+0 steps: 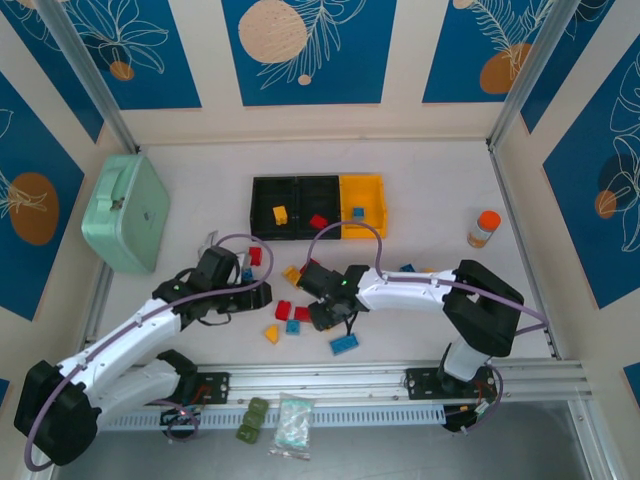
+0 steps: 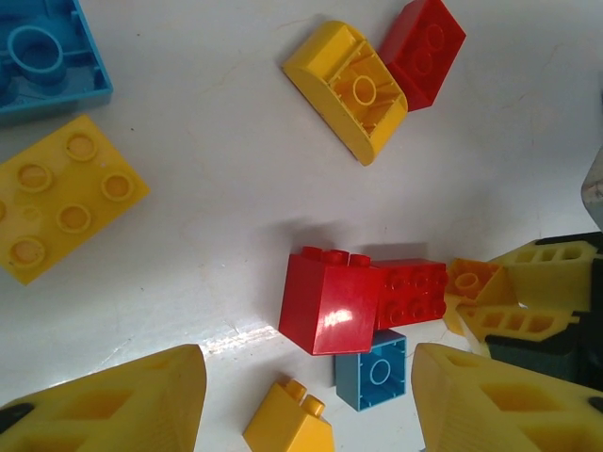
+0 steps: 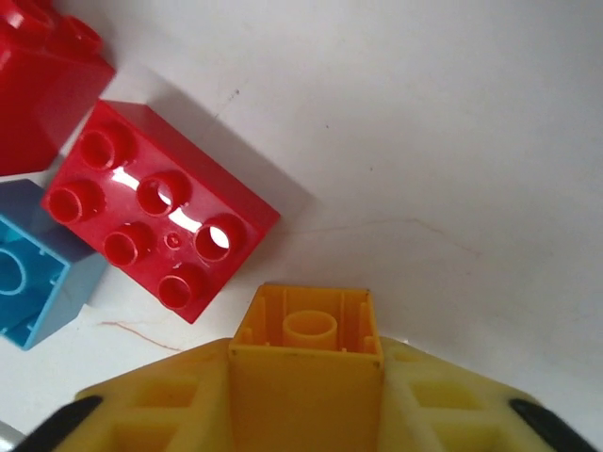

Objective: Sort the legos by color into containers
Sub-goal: Pick up the lego from the bottom-center of the table, then place the lego in the container.

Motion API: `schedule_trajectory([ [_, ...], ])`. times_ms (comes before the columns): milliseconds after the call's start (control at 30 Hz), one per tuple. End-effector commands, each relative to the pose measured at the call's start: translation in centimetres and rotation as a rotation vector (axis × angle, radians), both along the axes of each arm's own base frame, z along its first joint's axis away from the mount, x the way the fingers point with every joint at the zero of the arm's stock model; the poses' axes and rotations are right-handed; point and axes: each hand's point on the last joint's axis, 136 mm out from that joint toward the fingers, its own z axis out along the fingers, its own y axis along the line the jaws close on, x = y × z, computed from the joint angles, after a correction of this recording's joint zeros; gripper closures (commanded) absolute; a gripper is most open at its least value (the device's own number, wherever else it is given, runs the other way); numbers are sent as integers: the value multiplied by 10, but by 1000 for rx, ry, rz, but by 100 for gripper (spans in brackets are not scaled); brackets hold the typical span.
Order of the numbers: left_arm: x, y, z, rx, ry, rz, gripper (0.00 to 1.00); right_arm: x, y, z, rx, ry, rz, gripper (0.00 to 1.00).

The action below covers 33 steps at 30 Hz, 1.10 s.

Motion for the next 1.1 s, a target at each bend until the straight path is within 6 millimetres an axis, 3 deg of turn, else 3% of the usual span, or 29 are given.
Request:
schedule_trajectory([
  [0, -2, -5, 4, -42, -5, -4, 41, 6, 2, 10, 4, -28, -1, 73],
  [200, 3, -4, 8, -41, -17, 22, 41, 29, 6, 53, 80, -79, -38, 74],
  [367, 7, 7, 8, 0, -12, 91, 41, 72, 24, 93, 191, -110, -79, 74],
  [600, 1, 26, 7, 33, -1, 178, 41, 142, 64, 125, 291, -109, -136, 73],
  [767, -7, 33, 9, 20, 2, 214, 40, 189, 90, 123, 312, -75, -187, 73],
  [1067, -16, 41, 10, 3, 4, 251, 40, 245, 124, 94, 324, -18, -255, 72],
])
